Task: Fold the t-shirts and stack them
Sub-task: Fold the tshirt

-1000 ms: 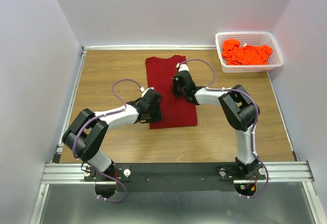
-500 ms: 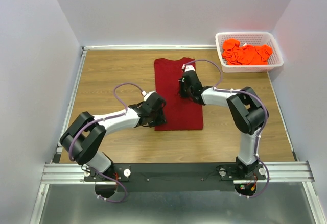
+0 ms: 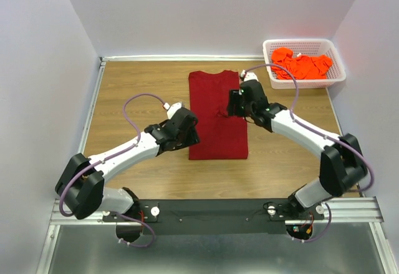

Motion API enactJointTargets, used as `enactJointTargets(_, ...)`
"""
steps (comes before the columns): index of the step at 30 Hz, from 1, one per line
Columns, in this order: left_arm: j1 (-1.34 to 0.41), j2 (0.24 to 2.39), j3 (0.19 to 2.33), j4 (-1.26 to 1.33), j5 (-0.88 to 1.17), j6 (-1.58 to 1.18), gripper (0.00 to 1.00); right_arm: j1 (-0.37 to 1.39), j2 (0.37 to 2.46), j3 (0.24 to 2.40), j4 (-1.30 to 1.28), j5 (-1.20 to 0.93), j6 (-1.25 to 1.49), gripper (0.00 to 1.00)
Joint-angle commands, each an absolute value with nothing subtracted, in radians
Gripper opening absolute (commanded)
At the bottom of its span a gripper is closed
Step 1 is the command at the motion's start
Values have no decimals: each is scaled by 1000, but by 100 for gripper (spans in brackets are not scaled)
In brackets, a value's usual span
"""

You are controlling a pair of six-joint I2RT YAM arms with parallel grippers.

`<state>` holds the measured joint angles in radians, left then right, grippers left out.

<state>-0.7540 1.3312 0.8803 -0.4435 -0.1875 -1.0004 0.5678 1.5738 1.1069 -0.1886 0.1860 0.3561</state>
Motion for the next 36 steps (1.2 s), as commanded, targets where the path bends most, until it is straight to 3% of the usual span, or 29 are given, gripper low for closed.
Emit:
enactJointTargets(1,-778,1324,819,-499,-210,-1023,63,563,1487,988,-392,227,471,70)
enactJointTargets(5,-788,1331,798,-499,-213,-1029,63,563,1384,881,-494,229,543,79)
enactJointTargets(10,-792,1342,792,-503,-230,-1029,63,561,1339,795,-558,137,589,81)
enactJointTargets(21,-792,1381,805,-502,-250,-994,63,563,1433,769,-558,83,632,58)
enactJointTargets(36,-792,1399,819,-502,-270,-953,63,597,1563,782,-532,87,653,49)
